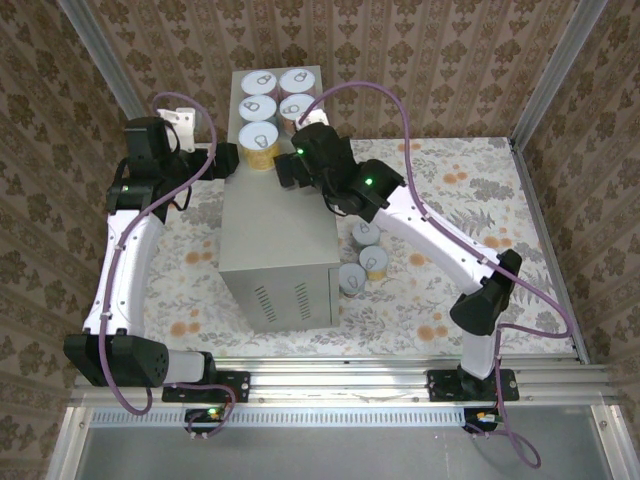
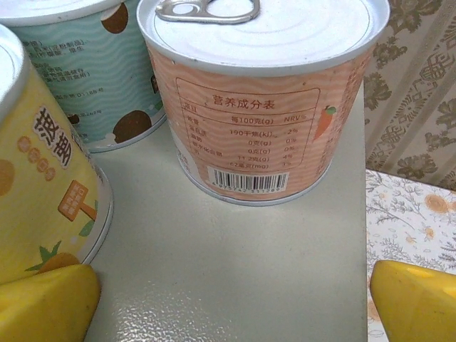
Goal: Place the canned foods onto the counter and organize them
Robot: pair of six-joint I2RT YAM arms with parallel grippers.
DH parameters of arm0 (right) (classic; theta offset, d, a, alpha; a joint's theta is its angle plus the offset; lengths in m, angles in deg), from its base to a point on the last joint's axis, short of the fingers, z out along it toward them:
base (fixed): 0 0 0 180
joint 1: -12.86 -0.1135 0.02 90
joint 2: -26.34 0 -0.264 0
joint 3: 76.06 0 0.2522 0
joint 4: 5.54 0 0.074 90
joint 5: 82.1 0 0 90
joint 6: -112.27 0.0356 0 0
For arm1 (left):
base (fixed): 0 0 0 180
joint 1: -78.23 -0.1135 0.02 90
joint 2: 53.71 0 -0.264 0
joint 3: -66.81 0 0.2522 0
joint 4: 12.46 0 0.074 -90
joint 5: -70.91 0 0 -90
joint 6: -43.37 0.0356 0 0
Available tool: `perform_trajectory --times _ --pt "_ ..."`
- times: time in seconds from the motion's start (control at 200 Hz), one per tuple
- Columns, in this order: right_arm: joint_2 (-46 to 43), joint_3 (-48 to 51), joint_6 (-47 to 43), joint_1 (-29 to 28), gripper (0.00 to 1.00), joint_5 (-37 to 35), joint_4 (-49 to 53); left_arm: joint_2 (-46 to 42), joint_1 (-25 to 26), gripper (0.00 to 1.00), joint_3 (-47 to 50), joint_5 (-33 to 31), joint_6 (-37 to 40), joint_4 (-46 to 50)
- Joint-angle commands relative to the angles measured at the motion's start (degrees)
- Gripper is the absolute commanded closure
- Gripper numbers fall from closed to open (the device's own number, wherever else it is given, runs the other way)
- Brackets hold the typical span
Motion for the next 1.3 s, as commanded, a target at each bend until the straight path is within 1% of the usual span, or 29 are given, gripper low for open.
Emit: perform_trajectory --times 0.0,0.925,1.145,1.295 --pt "3.2 0.0 -0.6 -0.8 0.00 0.0 3.4 -1.1 -0.5 0.00 0.9 0.7 -0.6 0.2" --pt "3.4 0.1 -0.1 -0.8 0.00 0.5 4.1 -0.6 -0.4 0.00 0.8 2.1 -1.0 -0.1" --pt "0.3 1.3 0.0 -0.7 0.00 0.4 2.8 -1.2 -0.4 0.00 0.1 1.2 -1.3 0.1" --pt "-4.5 6.1 0.0 -0.8 0.00 0.6 0.1 -1.8 -0.4 0.00 -0.4 -0.2 -1.5 0.8"
